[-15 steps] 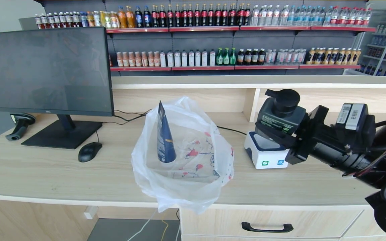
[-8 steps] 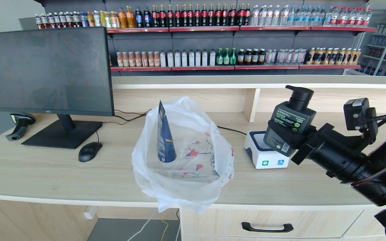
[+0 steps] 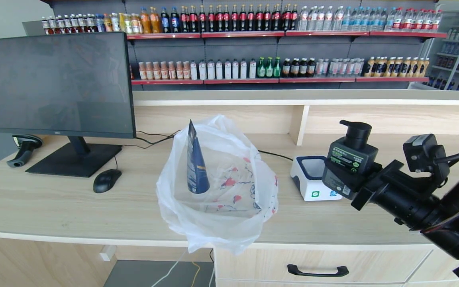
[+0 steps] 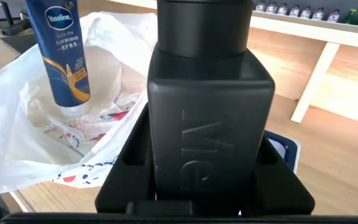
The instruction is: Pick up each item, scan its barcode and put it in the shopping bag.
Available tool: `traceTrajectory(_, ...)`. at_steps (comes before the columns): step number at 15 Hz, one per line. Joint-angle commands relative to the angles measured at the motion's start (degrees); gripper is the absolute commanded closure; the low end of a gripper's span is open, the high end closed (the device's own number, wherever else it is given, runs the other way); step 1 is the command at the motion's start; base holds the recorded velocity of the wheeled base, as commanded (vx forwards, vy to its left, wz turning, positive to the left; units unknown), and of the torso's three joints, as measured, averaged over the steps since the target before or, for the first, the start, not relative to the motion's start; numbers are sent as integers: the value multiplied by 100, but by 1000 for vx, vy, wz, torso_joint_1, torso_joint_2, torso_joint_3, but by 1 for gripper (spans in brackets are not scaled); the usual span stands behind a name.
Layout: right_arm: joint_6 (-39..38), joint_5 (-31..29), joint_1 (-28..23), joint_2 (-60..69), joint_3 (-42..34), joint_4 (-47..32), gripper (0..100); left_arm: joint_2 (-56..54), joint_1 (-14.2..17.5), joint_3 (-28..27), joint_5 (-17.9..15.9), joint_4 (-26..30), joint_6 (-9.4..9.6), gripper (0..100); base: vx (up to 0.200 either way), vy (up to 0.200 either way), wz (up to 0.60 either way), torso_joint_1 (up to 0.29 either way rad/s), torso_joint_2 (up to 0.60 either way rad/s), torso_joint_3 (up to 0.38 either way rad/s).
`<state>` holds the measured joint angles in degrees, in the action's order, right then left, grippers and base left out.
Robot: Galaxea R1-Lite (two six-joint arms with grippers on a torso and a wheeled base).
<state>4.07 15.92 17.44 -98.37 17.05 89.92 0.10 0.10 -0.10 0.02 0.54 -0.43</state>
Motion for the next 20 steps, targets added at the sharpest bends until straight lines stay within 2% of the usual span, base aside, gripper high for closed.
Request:
traceTrajectory(1,-3,8,-31,-7,-27,8,100,-1,-1,1,6,-1,-1,0,-200,0,0,-7,2,7)
traceTrajectory(3,-12,8,-39,46,-79,8,100,-1,-1,1,-2,-1,-1,0,-200,0,0,2,2,5)
traceTrajectory(8,-38,8,-39,116,-132,8,100,-1,-1,1,6,-1,-1,0,0,0,0,0,0,0)
traceTrajectory(15,-47,8,-83,107,-106,8,100,-1,-1,1,6,-1,-10,0,0,200,0,7,3,5)
traceTrajectory(20,-47,8,-118,107,35,8,100,-1,-1,1,-2,-1,-1,0,0,0,0,0,0,0)
